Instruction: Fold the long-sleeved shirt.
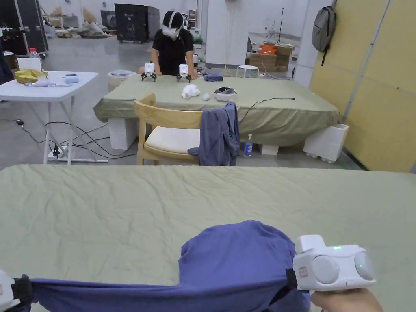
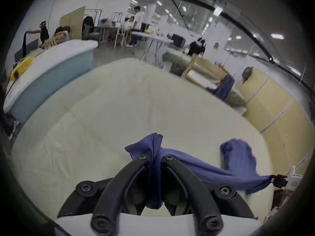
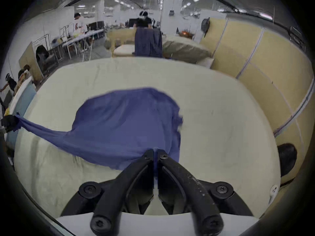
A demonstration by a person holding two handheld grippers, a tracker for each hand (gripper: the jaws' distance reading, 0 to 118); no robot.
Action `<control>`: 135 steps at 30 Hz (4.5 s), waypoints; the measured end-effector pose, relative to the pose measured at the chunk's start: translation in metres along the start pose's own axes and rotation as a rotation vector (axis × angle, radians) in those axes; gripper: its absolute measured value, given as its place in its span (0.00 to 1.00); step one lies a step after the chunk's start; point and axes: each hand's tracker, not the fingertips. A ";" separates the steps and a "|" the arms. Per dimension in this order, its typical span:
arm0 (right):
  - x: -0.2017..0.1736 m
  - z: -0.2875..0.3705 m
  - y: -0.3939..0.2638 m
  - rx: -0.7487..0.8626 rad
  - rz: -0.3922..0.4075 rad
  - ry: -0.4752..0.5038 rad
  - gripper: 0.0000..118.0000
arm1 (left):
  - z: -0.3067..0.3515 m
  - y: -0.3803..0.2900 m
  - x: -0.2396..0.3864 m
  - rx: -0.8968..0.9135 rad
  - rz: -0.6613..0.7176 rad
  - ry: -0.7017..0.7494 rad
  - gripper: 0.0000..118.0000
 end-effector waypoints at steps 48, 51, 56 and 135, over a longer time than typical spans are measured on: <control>0.030 0.256 -0.282 0.168 -0.295 0.108 0.02 | 0.282 -0.212 0.017 -0.102 -0.434 -0.243 0.01; 0.032 0.244 -0.283 0.155 -0.282 0.167 0.02 | 0.257 -0.198 0.045 -0.146 -0.445 -0.323 0.01; 0.030 0.227 -0.275 0.135 -0.241 0.144 0.02 | 0.163 -0.140 0.120 -0.148 -0.502 -0.325 0.01; 0.060 0.467 0.084 0.834 0.092 0.022 0.04 | 0.425 0.133 0.098 0.570 0.021 -0.412 0.01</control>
